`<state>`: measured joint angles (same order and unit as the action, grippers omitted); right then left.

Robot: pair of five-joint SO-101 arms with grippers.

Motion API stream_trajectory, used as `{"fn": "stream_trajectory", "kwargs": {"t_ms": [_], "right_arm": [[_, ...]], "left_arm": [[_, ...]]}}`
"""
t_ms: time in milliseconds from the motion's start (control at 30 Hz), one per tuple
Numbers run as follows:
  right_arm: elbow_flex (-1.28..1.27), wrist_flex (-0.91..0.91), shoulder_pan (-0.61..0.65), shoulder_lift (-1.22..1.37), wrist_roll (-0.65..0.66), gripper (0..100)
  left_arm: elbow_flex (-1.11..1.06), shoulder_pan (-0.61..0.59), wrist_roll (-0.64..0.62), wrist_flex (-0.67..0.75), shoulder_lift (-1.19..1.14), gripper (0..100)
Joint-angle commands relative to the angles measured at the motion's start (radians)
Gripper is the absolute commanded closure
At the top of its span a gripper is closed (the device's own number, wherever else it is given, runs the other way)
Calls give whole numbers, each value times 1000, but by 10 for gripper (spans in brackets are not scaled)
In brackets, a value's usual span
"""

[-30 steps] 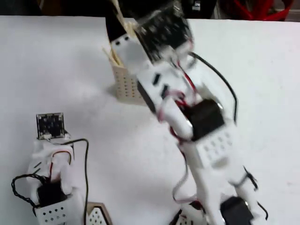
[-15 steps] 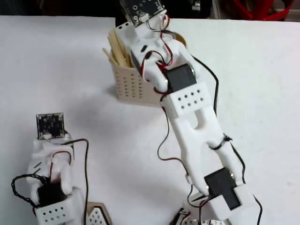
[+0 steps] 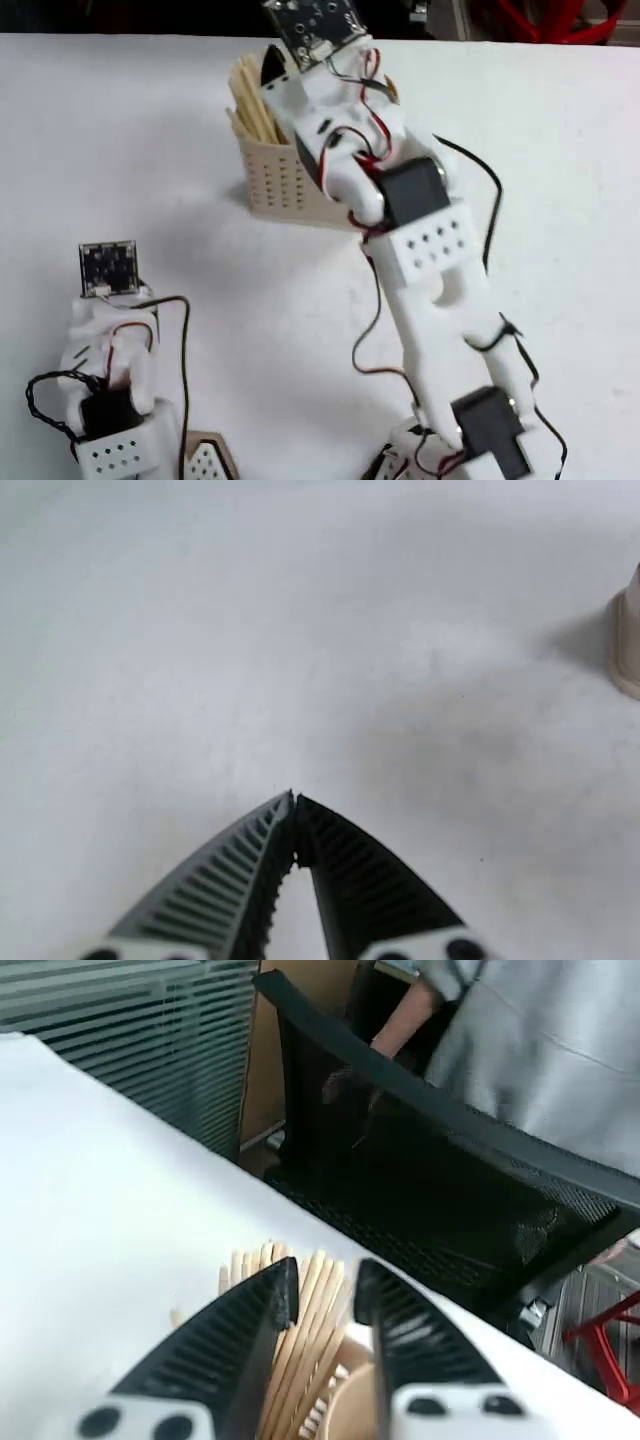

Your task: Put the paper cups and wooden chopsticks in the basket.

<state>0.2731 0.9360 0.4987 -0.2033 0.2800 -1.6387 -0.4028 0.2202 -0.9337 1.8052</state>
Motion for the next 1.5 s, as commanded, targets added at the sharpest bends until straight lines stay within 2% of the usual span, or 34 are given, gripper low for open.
{"fn": "stream_trajectory", "kwargs": {"t_ms": [0,367,633,833,1167,1467], "right_arm": [[49,84,8,-102,-5,970],[48,527,7,-280,-5,978],[48,776,7,-321,-12,978],[-137,776,10,-456,-12,975],[-559,661,2,-803,-12,974],[-884,522,-182,-1050,-8,974]], "left_arm": [[12,-5,9,28,8,976],[11,7,9,25,8,976],[11,113,2,20,8,976],[17,170,0,20,8,976],[2,292,3,-31,8,976],[-54,305,8,-2,4,976]]}}
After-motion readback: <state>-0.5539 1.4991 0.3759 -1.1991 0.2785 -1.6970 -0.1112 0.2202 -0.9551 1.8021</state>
